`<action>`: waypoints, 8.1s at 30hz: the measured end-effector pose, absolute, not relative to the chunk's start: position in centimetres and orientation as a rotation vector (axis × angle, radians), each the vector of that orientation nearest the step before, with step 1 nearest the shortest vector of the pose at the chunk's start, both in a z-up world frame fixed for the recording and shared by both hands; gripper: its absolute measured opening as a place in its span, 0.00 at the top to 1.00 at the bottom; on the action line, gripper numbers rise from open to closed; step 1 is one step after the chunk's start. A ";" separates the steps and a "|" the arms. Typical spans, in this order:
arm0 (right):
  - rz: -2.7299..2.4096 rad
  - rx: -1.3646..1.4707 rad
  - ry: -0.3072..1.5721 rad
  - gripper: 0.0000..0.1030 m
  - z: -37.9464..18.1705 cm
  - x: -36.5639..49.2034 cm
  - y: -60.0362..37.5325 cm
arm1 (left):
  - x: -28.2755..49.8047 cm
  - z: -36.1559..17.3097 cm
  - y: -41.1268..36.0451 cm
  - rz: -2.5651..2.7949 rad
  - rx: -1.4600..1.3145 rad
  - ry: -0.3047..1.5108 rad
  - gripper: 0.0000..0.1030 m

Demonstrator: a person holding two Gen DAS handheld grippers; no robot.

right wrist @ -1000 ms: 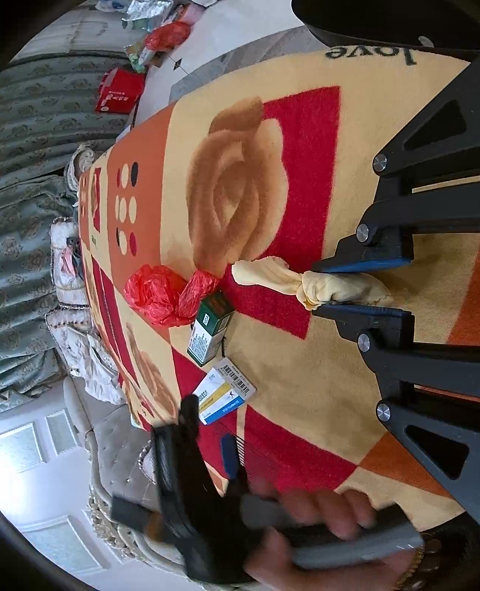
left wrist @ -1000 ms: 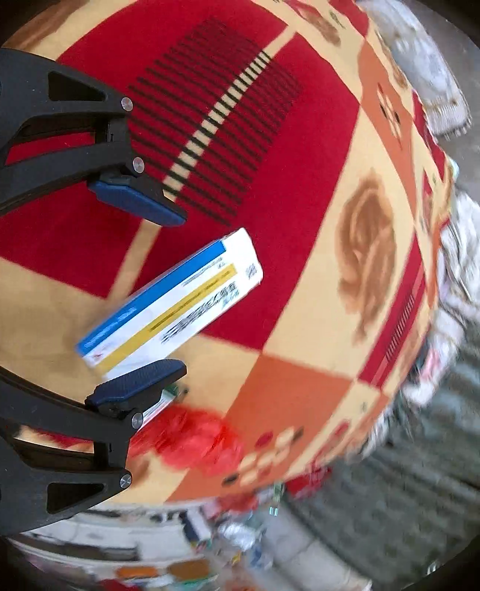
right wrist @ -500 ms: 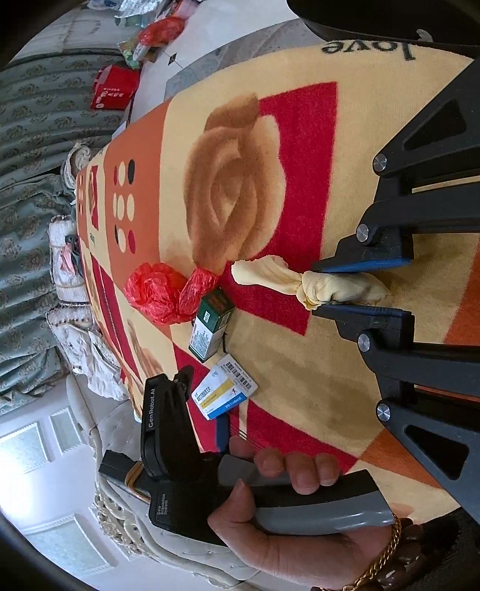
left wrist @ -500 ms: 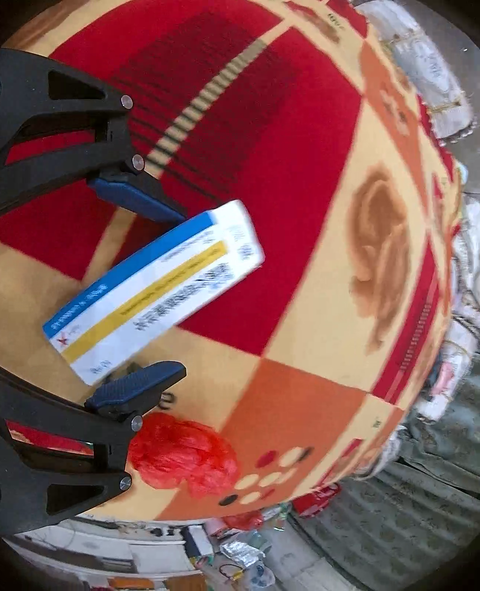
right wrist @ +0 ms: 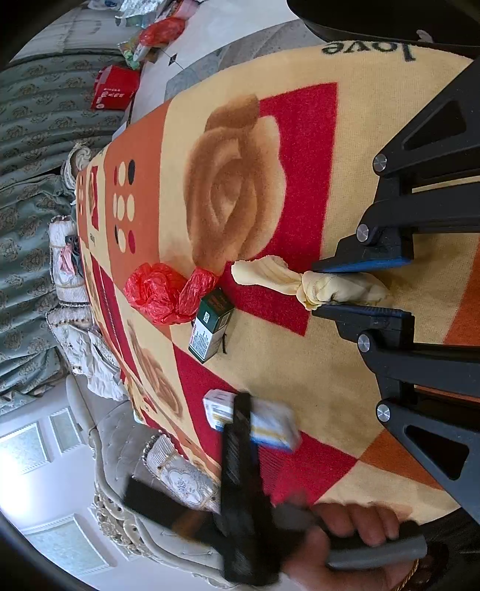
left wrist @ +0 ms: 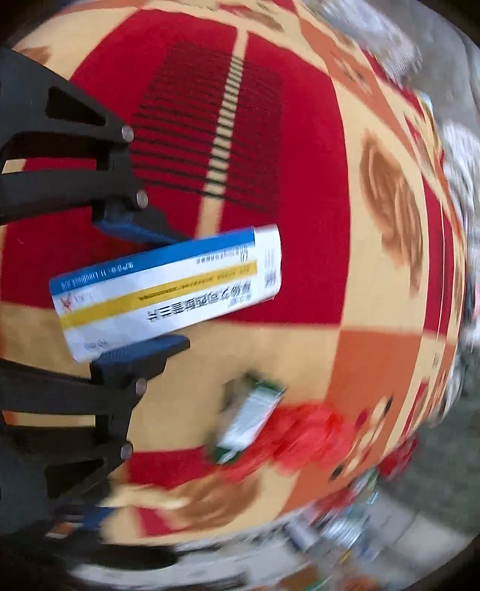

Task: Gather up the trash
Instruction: 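Carry the medicine box and beige cloth toward the black bin, then open both tools over the black bin to drop box and cloth, then move both open tools back over the bed toward the green box, then grasp the small green box with the left tool and lift it, then grasp the red plastic bag with the right tool and lift it, then carry the green box and red bag over the black bin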

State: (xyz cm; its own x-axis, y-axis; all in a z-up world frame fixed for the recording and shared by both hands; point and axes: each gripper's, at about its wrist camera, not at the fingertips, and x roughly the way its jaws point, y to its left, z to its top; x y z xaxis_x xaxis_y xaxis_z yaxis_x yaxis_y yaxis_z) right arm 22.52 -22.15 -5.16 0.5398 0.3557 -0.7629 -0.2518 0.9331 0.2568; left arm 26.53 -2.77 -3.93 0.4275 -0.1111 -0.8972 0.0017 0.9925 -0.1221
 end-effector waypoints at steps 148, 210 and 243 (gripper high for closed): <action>0.113 0.260 0.854 0.42 -2.5 20.8 -34.9 | 31.3 -5.3 -6.0 -0.204 0.086 0.976 0.37; 0.393 0.023 0.826 0.65 -0.6 25.6 -18.7 | 19.6 -5.5 -2.9 -0.176 -0.004 0.890 0.80; 0.289 0.042 0.756 0.65 -0.9 16.2 -26.4 | 18.0 -3.7 -8.2 -0.200 0.135 0.838 0.80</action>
